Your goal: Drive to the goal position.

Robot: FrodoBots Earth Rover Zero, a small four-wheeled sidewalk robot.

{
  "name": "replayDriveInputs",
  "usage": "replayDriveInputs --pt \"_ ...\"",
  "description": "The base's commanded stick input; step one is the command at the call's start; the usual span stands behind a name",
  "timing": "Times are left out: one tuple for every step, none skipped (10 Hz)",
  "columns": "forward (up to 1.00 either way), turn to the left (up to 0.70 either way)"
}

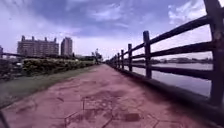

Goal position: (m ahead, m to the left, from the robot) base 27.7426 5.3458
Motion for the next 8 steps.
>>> replayDriveInputs --pt "0.97 0.37" --pt "0.95 0.0" --pt "0.95 0.0" --pt "0.95 0.0" --pt "0.95 0.0" --pt "0.95 0.0" --pt "0.95 0.0" --pt "0.95 0.0"
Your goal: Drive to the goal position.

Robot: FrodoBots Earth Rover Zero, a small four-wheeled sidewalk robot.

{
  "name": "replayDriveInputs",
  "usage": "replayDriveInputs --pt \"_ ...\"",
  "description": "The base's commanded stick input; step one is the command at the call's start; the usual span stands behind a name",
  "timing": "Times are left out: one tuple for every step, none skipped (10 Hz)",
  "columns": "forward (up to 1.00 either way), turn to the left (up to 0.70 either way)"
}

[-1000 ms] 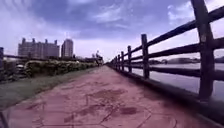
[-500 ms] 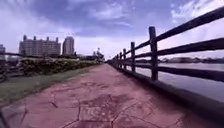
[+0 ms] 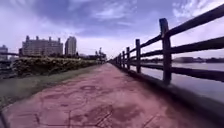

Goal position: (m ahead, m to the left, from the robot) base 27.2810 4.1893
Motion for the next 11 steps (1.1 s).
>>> replayDriveInputs --pt "0.95 0.0" --pt "0.94 0.0" --pt "0.93 0.0" --pt "0.93 0.0" --pt "0.93 0.0" --pt "0.93 0.11" --pt "0.93 0.28" --pt "0.93 0.3" --pt "0.93 0.3" --pt "0.93 0.0" --pt "0.93 0.0"
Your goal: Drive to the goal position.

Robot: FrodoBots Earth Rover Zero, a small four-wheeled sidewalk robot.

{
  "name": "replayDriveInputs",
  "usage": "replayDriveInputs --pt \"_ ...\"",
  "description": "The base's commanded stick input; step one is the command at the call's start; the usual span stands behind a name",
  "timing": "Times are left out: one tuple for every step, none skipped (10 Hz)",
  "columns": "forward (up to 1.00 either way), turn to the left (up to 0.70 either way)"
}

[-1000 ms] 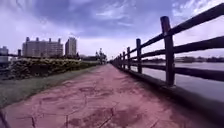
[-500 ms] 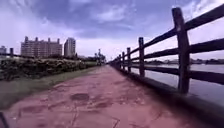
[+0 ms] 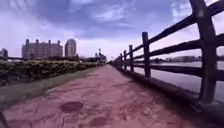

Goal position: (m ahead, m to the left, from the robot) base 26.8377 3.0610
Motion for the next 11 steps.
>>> replayDriveInputs --pt "0.93 0.0" --pt "0.93 0.0" --pt "0.93 0.0" --pt "0.93 0.0" --pt "0.93 0.0" --pt "0.93 0.0" --pt "0.93 0.0" --pt "0.93 0.0" --pt "0.93 0.0" --pt "0.93 0.0" --pt "0.93 0.0"
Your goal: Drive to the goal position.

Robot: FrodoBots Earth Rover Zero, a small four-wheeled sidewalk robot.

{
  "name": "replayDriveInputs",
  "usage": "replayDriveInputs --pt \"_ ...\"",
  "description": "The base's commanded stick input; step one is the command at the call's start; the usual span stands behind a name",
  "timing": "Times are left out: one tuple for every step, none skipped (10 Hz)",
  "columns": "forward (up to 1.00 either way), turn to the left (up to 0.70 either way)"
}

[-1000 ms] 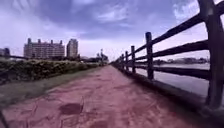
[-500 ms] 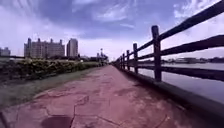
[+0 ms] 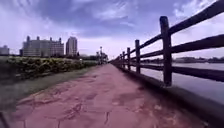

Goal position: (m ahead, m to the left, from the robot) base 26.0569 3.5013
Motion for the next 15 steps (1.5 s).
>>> replayDriveInputs --pt "0.93 0.0" --pt "0.93 0.0" --pt "0.93 0.0" --pt "0.93 0.0" --pt "0.93 0.0" --pt "0.93 0.0" --pt "0.93 0.0" --pt "0.93 0.0" --pt "0.91 0.0" --pt "0.91 0.03" --pt "0.91 0.06" --pt "0.91 0.18" --pt "0.91 0.31" --pt "0.91 0.14" --pt "0.91 0.0"
